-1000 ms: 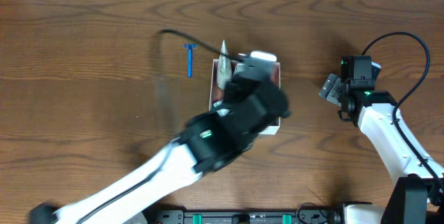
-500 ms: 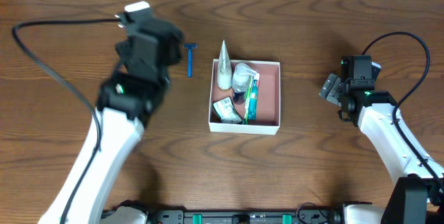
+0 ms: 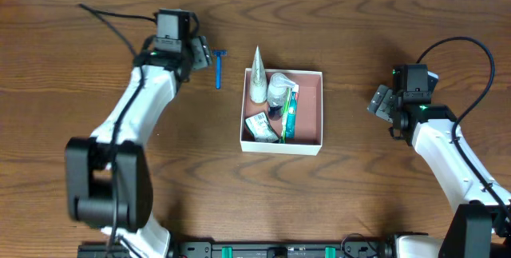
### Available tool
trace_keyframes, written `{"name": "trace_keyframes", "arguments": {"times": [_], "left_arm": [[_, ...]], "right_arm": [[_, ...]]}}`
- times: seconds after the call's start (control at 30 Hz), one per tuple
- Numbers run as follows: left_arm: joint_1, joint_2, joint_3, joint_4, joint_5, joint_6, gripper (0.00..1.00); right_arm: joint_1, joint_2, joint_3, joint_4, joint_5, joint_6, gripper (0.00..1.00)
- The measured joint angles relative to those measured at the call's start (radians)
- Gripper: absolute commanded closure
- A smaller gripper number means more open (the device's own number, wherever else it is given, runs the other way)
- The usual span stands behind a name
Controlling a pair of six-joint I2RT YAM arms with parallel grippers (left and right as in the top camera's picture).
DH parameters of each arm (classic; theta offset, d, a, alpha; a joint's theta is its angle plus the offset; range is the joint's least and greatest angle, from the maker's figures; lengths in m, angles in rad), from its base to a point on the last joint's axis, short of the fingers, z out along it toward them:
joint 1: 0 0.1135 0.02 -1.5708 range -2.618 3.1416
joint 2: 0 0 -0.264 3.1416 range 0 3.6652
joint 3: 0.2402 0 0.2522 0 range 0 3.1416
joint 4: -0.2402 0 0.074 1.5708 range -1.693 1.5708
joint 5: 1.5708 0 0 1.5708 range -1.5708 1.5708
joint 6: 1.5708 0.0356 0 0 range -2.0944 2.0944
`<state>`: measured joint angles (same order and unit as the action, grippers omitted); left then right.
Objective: Pack container
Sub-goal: 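Move the left gripper to the blue razor and grasp it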
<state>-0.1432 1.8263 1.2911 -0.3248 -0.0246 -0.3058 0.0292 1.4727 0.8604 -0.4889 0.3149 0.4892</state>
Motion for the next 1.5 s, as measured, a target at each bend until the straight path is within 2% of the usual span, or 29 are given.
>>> {"name": "trace_keyframes", "arguments": {"times": [0.37,0.77,0.83,0.93,1.0,1.17,1.5], "left_arm": [[-0.043,0.119,0.0,0.119,0.037,0.001,0.23],[-0.101,0.229,0.0,0.154,0.044,0.011,0.25],[-0.101,0.237,0.0,0.156,0.044,0.013,0.31],[-0.101,0.241,0.0,0.167,0.04,0.016,0.54],[-0.101,0.243,0.0,0.169,0.035,0.017,0.63],[-0.101,0.246,0.0,0.164,0.014,0.018,0.94],[-0.101,0.223,0.005,0.069,-0.102,0.02,0.94]], "right_arm": [[0.0,0.0,0.0,0.0,0.0,0.0,0.01],[0.0,0.0,0.0,0.0,0.0,0.0,0.01],[0.0,0.0,0.0,0.0,0.0,0.0,0.01],[0.0,0.0,0.0,0.0,0.0,0.0,0.01],[0.0,0.0,0.0,0.0,0.0,0.0,0.01],[0.0,0.0,0.0,0.0,0.0,0.0,0.01],[0.0,0.0,0.0,0.0,0.0,0.0,0.01]]}}
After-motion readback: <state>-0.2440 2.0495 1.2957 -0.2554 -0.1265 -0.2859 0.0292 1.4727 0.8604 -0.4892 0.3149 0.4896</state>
